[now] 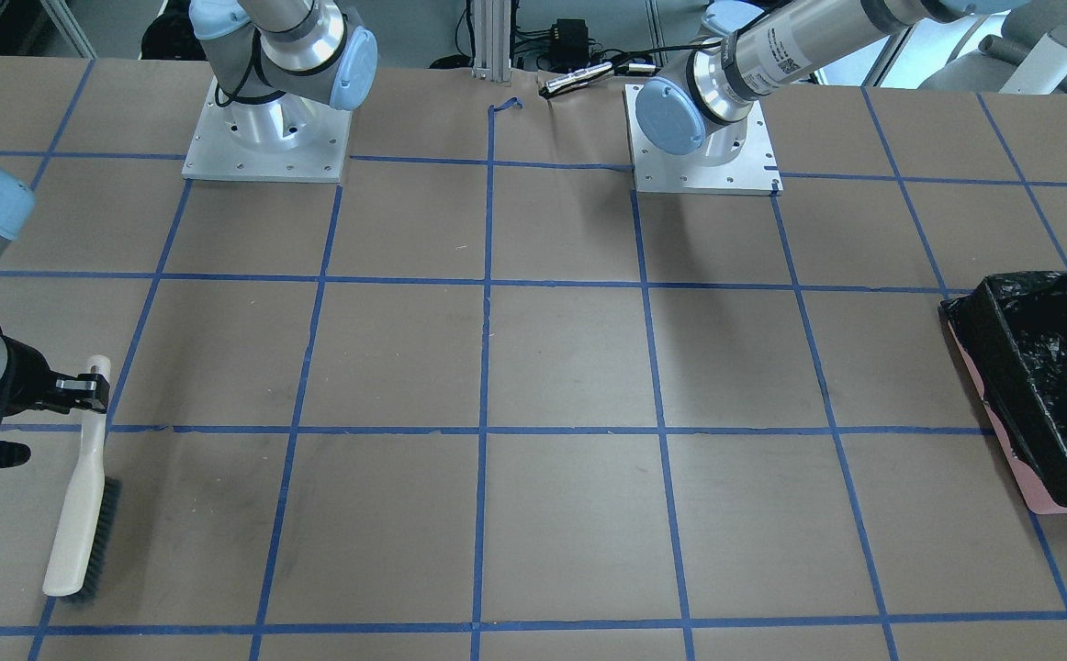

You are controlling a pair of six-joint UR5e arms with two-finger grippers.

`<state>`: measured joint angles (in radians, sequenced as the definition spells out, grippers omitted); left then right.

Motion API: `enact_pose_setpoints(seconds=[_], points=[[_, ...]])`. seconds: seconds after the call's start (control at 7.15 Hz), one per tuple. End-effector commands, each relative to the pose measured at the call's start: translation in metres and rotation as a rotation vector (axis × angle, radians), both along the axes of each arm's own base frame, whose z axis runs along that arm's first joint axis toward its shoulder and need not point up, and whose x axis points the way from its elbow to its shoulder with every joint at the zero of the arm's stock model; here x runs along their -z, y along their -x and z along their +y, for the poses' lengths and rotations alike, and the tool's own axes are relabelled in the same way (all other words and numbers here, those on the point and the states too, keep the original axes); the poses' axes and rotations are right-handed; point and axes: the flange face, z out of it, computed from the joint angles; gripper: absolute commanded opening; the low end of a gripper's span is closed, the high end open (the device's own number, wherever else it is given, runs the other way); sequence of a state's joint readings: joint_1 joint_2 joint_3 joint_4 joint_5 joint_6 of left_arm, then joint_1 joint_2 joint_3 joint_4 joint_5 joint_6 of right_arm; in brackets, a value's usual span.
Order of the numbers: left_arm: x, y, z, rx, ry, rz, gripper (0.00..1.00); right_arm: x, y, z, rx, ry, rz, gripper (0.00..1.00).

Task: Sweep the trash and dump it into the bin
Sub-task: 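Tip the dustpan over the black bin with left gripper while right lowers brush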

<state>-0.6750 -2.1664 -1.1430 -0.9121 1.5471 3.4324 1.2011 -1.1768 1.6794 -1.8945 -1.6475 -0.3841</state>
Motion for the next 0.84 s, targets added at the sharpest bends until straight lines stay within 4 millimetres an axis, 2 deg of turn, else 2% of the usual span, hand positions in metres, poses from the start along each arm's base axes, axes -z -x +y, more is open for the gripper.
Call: enact_pose_setpoints(seconds=[0.0,0.28,0.42,0.56,0.7], points=[[0.0,0.022,0.017,0.008,0.02,-0.03,0.0,0.0,0.0,0.0,0.001,0.0,0.0,0.5],[0.0,0.049,0.039,0.023,0.042,-0.073,0.0,0.0,0.0,0.0,0.002,0.0,0.0,0.5],[0.01,0.054,0.052,0.017,0.042,-0.075,0.0,-0.001,0.0,-0.001,0.004,0.008,0.004,0.51],[0.008,0.058,0.057,0.016,0.055,-0.092,0.0,-0.016,0.002,-0.003,0.001,0.03,0.022,0.59],[-0.004,0.061,0.055,0.019,0.079,-0.126,0.0,-0.055,-0.001,0.002,-0.005,0.099,0.033,0.88]])
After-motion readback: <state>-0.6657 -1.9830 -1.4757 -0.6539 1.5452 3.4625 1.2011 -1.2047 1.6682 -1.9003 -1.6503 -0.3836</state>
